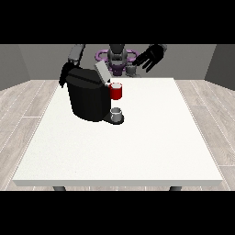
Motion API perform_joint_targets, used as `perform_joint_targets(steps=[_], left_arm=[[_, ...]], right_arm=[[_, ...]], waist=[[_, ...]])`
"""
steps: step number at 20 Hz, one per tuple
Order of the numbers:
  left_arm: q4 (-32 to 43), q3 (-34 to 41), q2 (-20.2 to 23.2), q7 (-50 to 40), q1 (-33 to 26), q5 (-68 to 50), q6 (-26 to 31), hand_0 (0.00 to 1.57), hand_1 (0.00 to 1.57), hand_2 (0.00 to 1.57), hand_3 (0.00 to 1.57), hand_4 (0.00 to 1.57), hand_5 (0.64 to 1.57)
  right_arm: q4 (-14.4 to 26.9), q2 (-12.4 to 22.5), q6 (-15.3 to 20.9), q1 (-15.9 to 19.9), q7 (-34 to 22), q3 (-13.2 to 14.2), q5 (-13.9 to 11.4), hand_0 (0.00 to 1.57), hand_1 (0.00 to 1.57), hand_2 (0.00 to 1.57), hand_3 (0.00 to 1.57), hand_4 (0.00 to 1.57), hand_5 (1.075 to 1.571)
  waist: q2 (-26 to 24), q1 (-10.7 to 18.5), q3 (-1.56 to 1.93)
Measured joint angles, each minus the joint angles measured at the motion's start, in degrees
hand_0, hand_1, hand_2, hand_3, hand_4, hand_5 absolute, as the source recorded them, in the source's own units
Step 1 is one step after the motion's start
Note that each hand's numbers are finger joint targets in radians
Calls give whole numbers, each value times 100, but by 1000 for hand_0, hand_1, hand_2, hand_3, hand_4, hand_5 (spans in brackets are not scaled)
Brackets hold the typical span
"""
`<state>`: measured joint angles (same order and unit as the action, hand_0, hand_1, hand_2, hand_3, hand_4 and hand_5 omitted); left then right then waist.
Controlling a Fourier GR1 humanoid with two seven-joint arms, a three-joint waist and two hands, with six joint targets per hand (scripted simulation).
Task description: Insert the coffee pod into the coffee machine and close the lid
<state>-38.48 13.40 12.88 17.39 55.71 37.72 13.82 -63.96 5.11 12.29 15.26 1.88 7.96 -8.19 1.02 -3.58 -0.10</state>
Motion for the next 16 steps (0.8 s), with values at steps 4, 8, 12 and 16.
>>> perform_joint_targets(steps=[4,8,12,16], left_arm=[[74,616,-566,152,-749,-839,100,0,0,0,0,394,1571],[99,768,-930,204,-1527,-1175,220,0,0,0,0,372,1571],[124,775,-1068,111,-2049,-1338,278,0,0,0,0,386,1571],[4,784,-1158,-36,-2378,-1505,314,0,0,0,0,390,1571]], right_arm=[[49,44,-3,-447,126,90,40,0,0,0,0,0,1571],[-59,48,-138,-742,189,86,129,0,0,0,0,0,1571],[-354,-5,-447,-637,100,-52,289,0,0,0,0,0,1571],[-665,-5,-766,-530,4,-276,344,0,0,0,0,196,1571]], waist=[[-595,384,-1],[-1224,646,7],[-1652,799,8],[-1895,898,10]])
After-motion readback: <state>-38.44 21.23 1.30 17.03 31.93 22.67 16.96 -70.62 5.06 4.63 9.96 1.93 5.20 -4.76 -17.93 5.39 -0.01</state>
